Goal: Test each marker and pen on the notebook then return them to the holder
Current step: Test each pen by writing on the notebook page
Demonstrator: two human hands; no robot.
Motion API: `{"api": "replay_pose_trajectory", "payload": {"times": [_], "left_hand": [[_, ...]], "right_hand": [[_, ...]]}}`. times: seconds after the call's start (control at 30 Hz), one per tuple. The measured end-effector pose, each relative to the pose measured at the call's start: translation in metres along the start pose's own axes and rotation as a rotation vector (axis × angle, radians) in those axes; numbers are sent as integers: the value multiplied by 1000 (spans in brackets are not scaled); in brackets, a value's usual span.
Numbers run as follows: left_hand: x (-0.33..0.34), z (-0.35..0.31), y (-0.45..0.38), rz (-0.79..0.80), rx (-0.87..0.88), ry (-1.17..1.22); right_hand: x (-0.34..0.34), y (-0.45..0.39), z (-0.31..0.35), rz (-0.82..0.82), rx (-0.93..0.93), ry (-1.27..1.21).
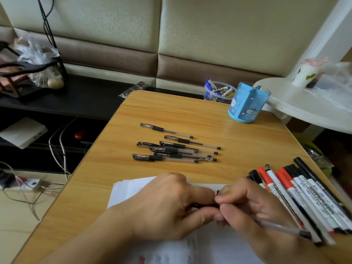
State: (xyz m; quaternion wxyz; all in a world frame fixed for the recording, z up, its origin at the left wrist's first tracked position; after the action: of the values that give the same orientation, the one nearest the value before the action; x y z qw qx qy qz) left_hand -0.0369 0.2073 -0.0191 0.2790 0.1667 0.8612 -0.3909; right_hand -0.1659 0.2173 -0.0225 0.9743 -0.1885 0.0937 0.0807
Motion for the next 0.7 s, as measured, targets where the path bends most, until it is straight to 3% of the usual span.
{"api": "replay_pose_trajectory", "payload": {"times": [0.1, 0.27, 0.47, 0.7], "left_hand": [[-4, 7, 0, -28, -46, -46], [-10, 26, 2, -53, -212, -96], [-4, 34, 6, -28, -223, -403], [0, 27, 3, -30, -158, -263]], "right_hand": [[1, -2, 0, 27, -17, 28], [-19, -11, -4, -187, 74, -96], [-16, -14, -36, -290, 141, 161], [-23, -7, -41, -410, 71, 227]]}}
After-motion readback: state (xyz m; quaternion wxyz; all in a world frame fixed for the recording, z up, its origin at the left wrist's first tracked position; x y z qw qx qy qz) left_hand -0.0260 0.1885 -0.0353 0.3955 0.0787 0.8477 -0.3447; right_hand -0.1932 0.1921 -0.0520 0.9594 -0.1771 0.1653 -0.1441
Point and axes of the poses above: each hand's wrist, its own y-axis away from the middle knuckle, its own x-axis out of the palm, z = x × y, the point moved 7 cm from there along -y, towards the middle knuckle, and after that the axes turned 14 degrees about -z, right-handed, at the moved point
